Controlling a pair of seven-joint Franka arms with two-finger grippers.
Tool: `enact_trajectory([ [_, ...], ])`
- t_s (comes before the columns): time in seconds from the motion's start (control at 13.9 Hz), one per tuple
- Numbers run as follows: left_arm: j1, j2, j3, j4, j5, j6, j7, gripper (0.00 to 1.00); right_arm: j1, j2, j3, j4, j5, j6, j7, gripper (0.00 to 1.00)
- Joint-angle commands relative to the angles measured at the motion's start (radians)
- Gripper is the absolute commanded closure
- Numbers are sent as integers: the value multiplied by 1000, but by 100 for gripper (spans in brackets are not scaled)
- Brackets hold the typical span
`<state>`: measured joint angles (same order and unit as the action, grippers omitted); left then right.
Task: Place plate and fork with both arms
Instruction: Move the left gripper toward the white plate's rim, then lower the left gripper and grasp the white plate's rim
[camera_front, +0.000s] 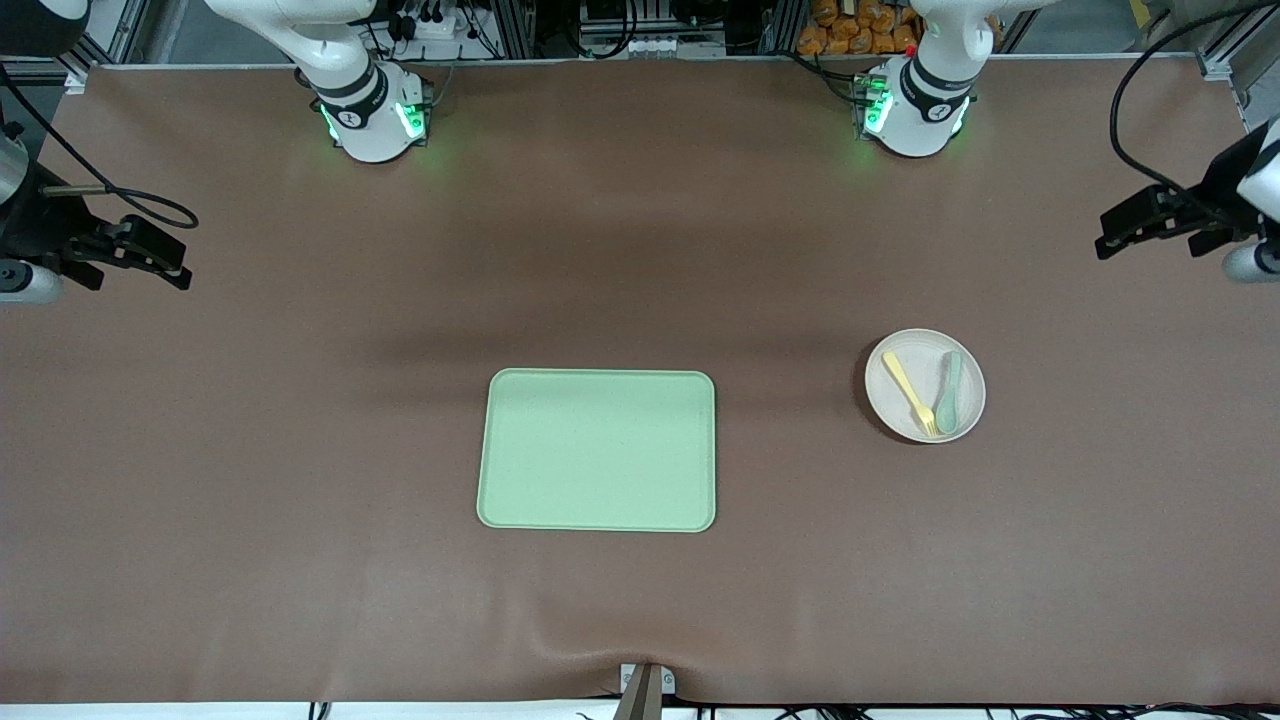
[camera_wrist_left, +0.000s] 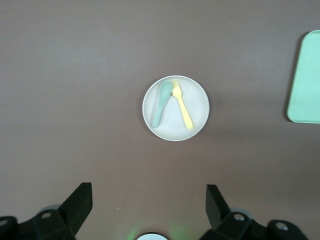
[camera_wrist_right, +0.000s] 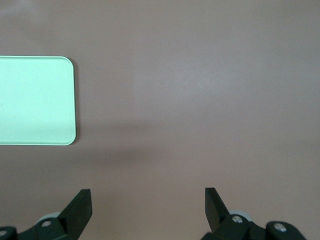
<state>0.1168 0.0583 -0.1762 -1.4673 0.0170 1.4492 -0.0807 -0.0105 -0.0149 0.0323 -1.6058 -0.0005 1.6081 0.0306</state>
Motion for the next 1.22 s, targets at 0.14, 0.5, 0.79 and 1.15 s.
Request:
enact_trajectory([
  [0.14,4,142,0,3,29,69,1,0,9,-22,-11,-19,16,4,-11,0],
  [0.5,57,156,0,-272,31,414,-8,0,12,-17,-8,-19,22,7,-11,0],
  [0.79,93,193,-3,-442,28,667,-5,0,7,-17,-9,-19,23,3,-14,0],
  [1.15,127,259,-3,-571,28,865,7,0,9,-17,-9,-19,23,3,-12,0],
])
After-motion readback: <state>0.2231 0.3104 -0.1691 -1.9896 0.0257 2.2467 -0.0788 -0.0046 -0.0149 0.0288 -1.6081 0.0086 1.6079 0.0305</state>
